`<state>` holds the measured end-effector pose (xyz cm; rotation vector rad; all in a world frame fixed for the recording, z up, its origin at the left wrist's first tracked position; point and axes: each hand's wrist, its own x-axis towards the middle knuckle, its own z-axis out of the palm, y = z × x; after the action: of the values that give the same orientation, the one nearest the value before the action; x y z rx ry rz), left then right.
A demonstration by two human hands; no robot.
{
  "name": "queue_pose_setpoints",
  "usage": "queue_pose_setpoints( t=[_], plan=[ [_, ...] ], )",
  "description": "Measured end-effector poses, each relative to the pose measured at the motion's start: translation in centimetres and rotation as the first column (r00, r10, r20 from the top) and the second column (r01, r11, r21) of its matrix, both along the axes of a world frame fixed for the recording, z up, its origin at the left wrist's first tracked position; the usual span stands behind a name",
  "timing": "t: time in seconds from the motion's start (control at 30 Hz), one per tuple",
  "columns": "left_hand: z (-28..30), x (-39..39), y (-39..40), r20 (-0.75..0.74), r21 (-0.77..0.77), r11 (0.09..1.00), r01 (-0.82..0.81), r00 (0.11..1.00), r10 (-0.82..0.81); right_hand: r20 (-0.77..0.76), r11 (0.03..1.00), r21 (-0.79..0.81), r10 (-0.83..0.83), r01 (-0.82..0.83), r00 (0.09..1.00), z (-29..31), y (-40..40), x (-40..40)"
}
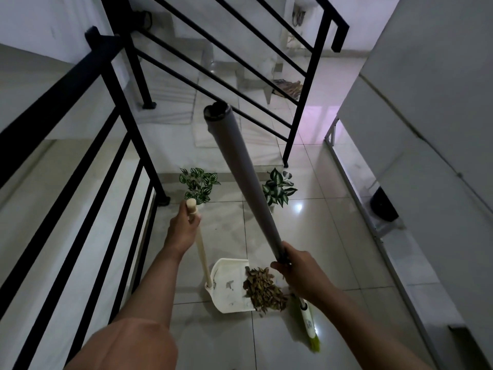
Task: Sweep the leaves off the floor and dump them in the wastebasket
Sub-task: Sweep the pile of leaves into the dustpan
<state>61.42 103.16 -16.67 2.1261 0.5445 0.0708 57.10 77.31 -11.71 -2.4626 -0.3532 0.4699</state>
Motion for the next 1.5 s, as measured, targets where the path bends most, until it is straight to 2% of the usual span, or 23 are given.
queue_pose_setpoints(
  t=[0.17,0.37,0.43,0.5,0.57,0.67,0.73,0.9,1.1,1.17,1.5],
  plan=[
    [-0.6,-0.3,-0.4,0.045,-0.089,0.989,-0.118,0.991,0.122,0.0,1.0,0.026,-0.018,0.018,1.0,0.2,-0.6,0.1],
    [-0.7,-2.7,-0.6,-0.036,-0.216,0.938,-0.273,0.962,0.272,0.019,0.999,0.046,0.006,-0.007,1.0,-0.3,-0.9,-0.5],
    [-0.3,-4.2,-1.2,-0.069,-0.206,0.909,-0.363,0.932,0.356,0.012,0.997,0.068,0.022,-0.023,1.0,-0.4,-0.7,-1.0],
    [0.2,-6.0,-2.5,-0.061,-0.189,0.914,-0.358,0.934,0.353,0.006,0.995,0.084,0.047,-0.048,0.999,-0.5,-0.3,-1.6],
    [1.5,-8.0,-4.5,-0.022,-0.358,0.881,-0.31,0.946,0.324,-0.011,0.993,0.083,0.088,-0.087,0.996,-0.7,0.3,-2.3],
    [5.0,-11.5,-7.6,0.076,-0.676,0.705,-0.212,0.932,0.353,-0.03,0.986,0.092,0.139,-0.136,0.99,-1.4,1.1,-3.7],
    [6.9,-13.7,-9.0,0.155,-0.761,0.634,-0.139,0.909,0.386,-0.014,0.977,0.059,0.207,-0.206,0.978,-1.9,1.5,-4.6],
    [9.1,-17.2,-11.2,0.316,-0.714,0.699,-0.045,0.87,0.379,0.048,0.95,0.049,0.306,-0.308,0.951,-2.9,2.0,-6.5],
    [9.7,-20.9,-12.4,0.345,-0.619,0.781,-0.084,0.864,0.366,0.064,0.92,0.049,0.385,-0.388,0.921,-3.7,2.2,-8.6],
    [9.7,-21.7,-12.5,0.341,-0.58,0.802,-0.145,0.851,0.4,0.063,0.912,0.041,0.405,-0.407,0.912,-4.0,2.4,-9.3],
    [6.4,-28.7,-9.9,0.299,-0.656,0.706,-0.267,0.767,0.568,-0.01,0.842,-0.011,0.539,-0.539,0.842,-6.0,5.7,-14.1]
  ],
)
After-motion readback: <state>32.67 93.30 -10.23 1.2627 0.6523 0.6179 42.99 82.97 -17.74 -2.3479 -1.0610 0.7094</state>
